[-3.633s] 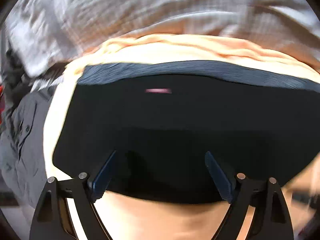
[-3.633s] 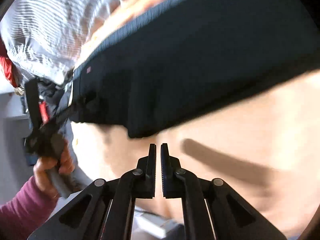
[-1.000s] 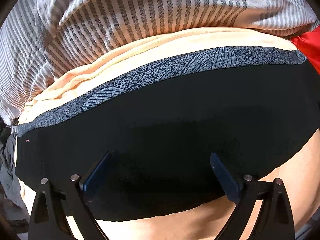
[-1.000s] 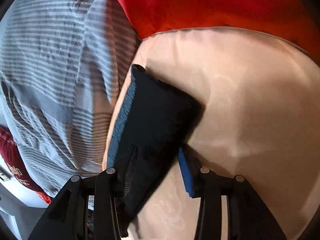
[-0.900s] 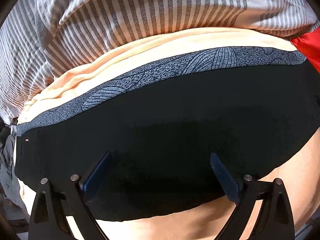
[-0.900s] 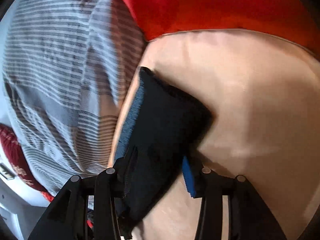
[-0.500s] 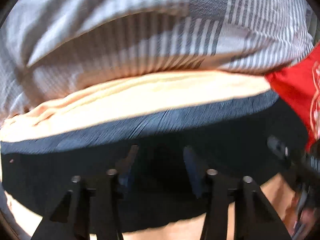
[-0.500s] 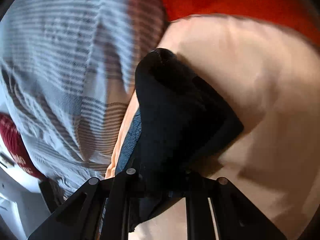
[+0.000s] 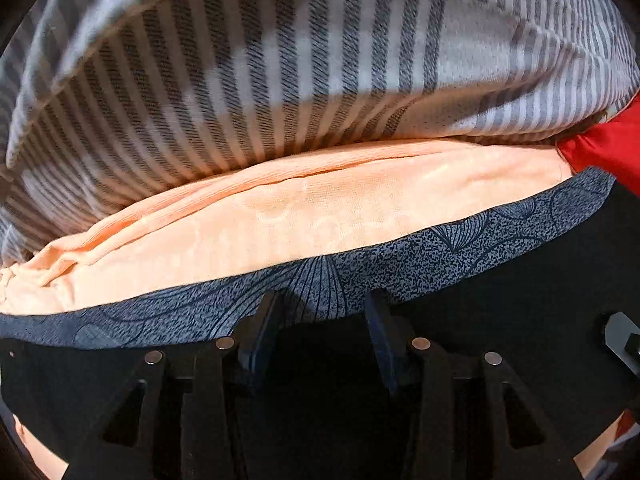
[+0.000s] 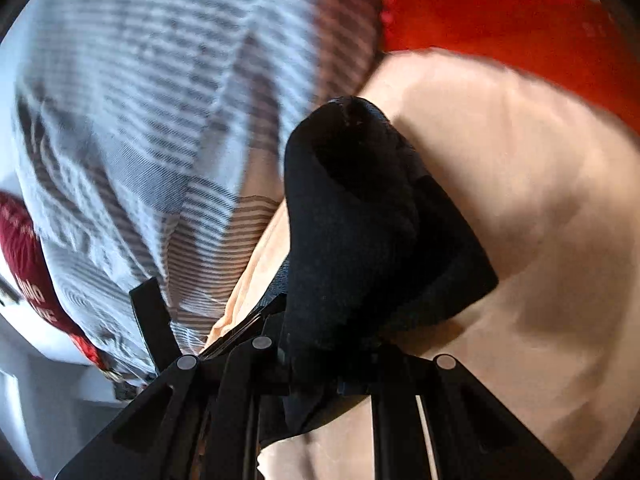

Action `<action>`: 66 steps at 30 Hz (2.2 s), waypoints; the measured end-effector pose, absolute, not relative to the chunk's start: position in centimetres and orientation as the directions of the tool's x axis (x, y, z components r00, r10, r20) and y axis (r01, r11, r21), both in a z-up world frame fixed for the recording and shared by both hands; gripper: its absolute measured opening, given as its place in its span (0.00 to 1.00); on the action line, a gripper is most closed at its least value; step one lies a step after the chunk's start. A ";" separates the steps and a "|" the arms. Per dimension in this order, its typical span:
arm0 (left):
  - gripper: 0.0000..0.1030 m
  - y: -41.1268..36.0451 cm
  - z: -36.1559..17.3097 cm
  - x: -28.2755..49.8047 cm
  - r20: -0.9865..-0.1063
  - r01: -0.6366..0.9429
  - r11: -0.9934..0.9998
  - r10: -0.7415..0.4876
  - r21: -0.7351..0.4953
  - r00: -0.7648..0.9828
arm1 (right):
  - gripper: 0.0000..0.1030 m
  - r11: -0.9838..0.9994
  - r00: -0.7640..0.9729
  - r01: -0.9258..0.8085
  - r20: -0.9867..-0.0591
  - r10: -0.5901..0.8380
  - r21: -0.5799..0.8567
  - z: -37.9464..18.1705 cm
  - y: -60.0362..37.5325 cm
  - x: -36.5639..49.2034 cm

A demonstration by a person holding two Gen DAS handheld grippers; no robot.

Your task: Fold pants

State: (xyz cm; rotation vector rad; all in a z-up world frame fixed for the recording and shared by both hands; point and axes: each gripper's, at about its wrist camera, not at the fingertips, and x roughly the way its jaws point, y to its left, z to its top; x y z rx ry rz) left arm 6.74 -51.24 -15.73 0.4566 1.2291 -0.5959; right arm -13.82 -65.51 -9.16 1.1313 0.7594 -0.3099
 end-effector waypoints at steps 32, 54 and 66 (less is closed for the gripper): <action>0.45 -16.0 -10.4 11.5 -0.975 0.293 0.956 -0.070 -0.005 0.211 | 0.14 0.947 0.372 0.073 -0.873 -0.316 -0.312 -9.1 -29.1 5.2; 0.71 -19.8 -9.6 12.4 -0.924 0.449 0.822 -0.382 -0.349 -0.020 | 0.56 0.934 0.300 0.356 -0.942 -0.151 -0.036 -6.3 -34.8 -2.3; 0.13 -23.0 -13.9 9.8 -0.957 0.493 0.821 -0.265 -0.287 -0.117 | 0.32 0.880 0.252 0.465 -0.967 -0.028 0.095 -8.3 -36.8 -5.3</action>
